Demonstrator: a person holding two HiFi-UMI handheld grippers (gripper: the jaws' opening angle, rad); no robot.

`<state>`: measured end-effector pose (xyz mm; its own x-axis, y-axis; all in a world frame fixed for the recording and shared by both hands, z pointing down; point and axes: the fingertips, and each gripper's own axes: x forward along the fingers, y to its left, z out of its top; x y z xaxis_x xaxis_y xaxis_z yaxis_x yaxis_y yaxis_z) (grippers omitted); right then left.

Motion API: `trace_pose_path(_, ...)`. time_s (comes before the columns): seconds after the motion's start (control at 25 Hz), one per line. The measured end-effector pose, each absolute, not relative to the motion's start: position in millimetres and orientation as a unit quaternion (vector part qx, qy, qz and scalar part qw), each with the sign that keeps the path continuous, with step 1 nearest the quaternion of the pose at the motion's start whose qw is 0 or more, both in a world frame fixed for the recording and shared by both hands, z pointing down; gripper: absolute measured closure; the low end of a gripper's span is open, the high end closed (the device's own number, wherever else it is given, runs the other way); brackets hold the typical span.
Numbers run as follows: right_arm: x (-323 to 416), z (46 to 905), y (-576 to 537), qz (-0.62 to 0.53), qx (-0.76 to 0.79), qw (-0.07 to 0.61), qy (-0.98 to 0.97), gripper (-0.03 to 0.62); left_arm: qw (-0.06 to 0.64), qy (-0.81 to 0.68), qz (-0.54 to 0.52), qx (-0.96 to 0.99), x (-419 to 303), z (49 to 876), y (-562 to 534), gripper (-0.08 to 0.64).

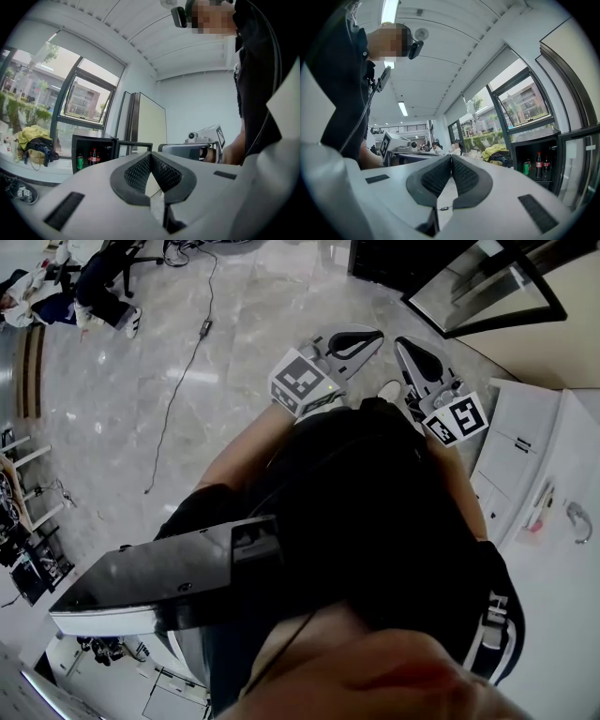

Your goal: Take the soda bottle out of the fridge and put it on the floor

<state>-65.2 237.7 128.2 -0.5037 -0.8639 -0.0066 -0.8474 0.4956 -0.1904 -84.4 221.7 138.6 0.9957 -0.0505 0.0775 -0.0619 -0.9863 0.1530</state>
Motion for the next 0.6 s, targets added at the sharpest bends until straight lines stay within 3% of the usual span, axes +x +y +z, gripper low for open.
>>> trace_pose_path(0.6, 34.2, 134.5, 166.8, -0.081, -0.487, 0.057, 0.868, 0.578, 0.067, -0.045, 0.057, 0.995, 9.9, 141.0, 156.0, 0.56)
